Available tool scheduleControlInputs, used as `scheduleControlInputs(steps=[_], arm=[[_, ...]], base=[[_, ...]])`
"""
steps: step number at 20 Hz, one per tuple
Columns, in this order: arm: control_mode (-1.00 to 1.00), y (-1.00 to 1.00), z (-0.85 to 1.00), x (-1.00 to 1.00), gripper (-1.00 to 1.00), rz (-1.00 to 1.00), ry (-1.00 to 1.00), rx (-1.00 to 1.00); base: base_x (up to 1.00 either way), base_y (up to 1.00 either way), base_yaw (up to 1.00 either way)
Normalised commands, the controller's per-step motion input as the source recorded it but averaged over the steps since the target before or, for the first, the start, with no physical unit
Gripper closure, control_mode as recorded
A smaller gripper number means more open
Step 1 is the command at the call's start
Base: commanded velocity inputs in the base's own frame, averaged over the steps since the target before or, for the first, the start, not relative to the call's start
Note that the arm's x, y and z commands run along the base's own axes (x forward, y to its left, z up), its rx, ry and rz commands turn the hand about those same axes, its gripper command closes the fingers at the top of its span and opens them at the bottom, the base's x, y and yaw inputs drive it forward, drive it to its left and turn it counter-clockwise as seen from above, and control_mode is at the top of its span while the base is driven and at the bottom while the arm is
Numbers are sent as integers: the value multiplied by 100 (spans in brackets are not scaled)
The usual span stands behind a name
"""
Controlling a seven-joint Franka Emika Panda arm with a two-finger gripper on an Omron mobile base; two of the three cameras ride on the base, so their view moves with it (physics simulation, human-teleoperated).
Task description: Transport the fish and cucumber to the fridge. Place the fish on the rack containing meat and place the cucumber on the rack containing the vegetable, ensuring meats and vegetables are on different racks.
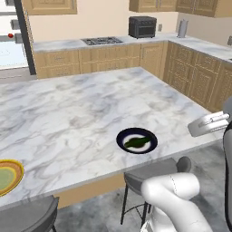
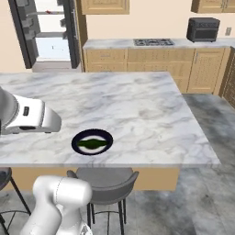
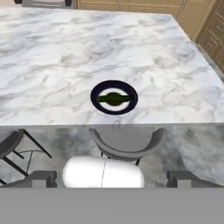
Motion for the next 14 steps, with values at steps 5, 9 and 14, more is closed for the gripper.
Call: scheduleControlInputs(steps=[5,9,14], arm=[[-100,-2,-51,50,-100,2,1,1],[-100,0,-76,91,-100,-4,3,1],[-100,1,-65,89,-100,-16,0,1]], base=[[38,-3,2],[0,0,0],[0,0,0]])
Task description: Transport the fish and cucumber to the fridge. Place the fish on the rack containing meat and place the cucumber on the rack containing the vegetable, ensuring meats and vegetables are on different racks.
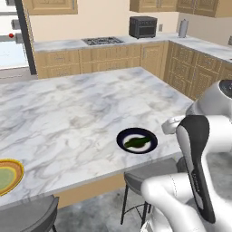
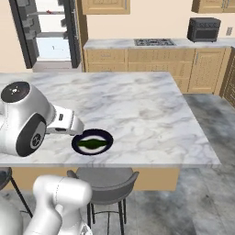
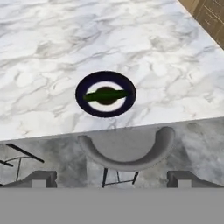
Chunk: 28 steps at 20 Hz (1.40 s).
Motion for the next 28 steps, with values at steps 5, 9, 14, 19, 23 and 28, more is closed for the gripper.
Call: scheduleControlInputs(steps=[5,9,14,19,23,28], arm=[[-100,1,-60,87,-100,-25,9,10],[-100,1,-58,72,-100,-29,11,19],[-100,6,-55,69,-100,-28,1,16],[-100,22,-27,66,-100,-35,7,1],[-100,0,-38,61,-100,-9,7,18],[-100,0,-40,75,-100,-2,14,12]], base=[[0,0,0],[0,0,0],[0,0,0],[0,0,0],[0,0,0],[0,0,0]])
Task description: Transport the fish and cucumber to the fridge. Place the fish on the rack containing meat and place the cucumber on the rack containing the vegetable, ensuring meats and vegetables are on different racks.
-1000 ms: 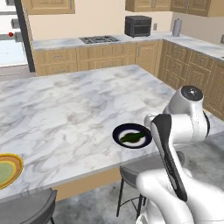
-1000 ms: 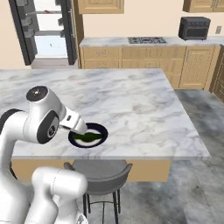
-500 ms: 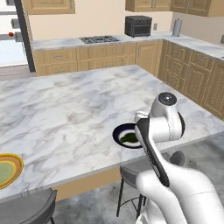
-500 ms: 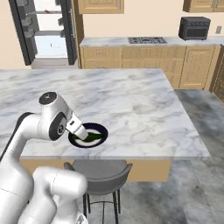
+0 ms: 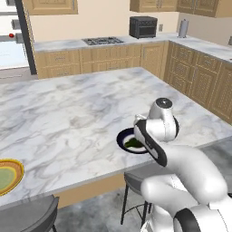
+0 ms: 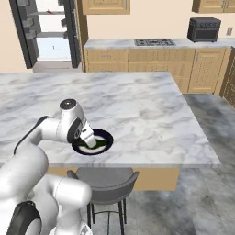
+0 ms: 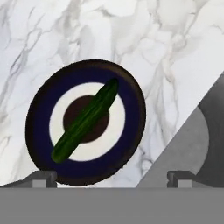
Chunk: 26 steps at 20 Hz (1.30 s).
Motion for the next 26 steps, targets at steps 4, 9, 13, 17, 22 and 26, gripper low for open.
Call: scheduleControlInputs(steps=[4,9,13,17,22,26], arm=[[-100,0,-29,77,-100,-5,13,0],[-100,0,-31,76,-100,-1,18,1],[-100,0,-44,66,-100,0,16,4],[-100,0,-37,18,-100,0,5,1],[-100,0,-16,-8,-100,-13,5,0],[-100,0,0,-42,-100,-19,0,0]], base=[[0,0,0],[0,0,0],[0,0,0],[0,0,0],[0,0,0],[0,0,0]])
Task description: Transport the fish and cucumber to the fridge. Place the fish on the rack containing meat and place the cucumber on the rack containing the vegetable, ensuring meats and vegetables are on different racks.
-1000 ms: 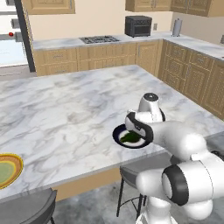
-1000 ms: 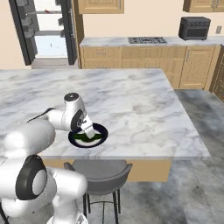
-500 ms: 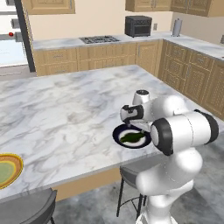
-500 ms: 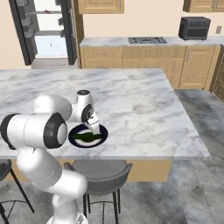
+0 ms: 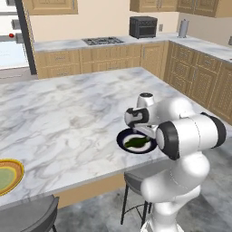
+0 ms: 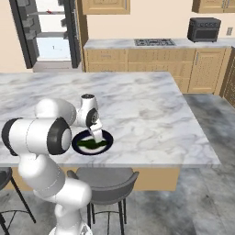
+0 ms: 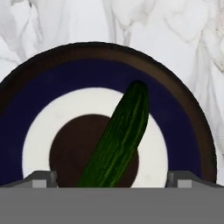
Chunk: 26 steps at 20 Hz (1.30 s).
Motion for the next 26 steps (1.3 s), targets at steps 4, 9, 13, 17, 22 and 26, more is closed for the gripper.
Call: scheduleControlInputs(steps=[4,9,13,17,22,26], arm=[[-100,0,-4,-16,-100,-13,0,0],[-100,0,-14,-4,-100,-6,0,0],[-100,0,-19,0,-100,-3,1,0],[-100,0,-13,0,-100,-3,1,0],[-100,0,-9,1,-100,-3,3,0],[-100,1,-10,5,-100,-3,1,0]], base=[[0,0,0],[0,0,0],[0,0,0],[0,0,0],[0,0,0],[0,0,0]])
